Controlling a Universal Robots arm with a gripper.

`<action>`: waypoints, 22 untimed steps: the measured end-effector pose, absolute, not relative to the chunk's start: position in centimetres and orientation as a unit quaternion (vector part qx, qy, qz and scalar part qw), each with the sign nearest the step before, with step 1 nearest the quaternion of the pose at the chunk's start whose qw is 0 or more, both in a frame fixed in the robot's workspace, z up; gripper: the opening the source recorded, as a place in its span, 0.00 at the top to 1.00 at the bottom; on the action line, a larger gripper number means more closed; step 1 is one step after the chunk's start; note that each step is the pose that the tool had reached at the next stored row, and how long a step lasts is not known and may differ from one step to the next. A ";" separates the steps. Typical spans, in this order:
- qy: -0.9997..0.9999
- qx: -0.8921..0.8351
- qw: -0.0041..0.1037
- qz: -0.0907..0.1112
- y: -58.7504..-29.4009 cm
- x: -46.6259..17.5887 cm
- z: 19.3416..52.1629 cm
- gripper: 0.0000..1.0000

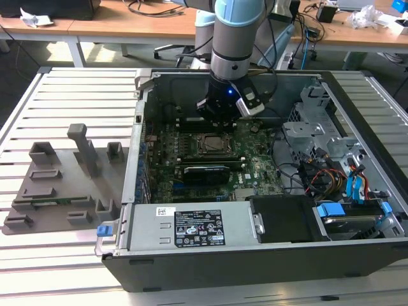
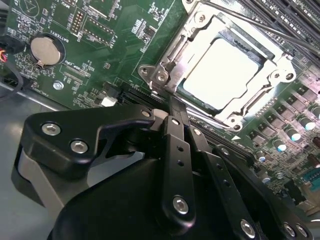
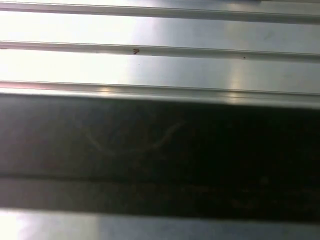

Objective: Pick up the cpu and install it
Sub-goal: 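Install the first cpu locking lever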

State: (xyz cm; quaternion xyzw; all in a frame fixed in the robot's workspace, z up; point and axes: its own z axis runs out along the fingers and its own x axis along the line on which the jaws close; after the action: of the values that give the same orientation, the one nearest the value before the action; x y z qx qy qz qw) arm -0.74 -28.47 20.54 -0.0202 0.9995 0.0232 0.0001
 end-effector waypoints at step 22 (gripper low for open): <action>1.000 -0.020 0.000 0.023 -28.6 -0.4 19.9 0.89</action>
State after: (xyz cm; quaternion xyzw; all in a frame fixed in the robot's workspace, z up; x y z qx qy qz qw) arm -0.39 -28.64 19.94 -0.0202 0.9995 0.0230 0.0000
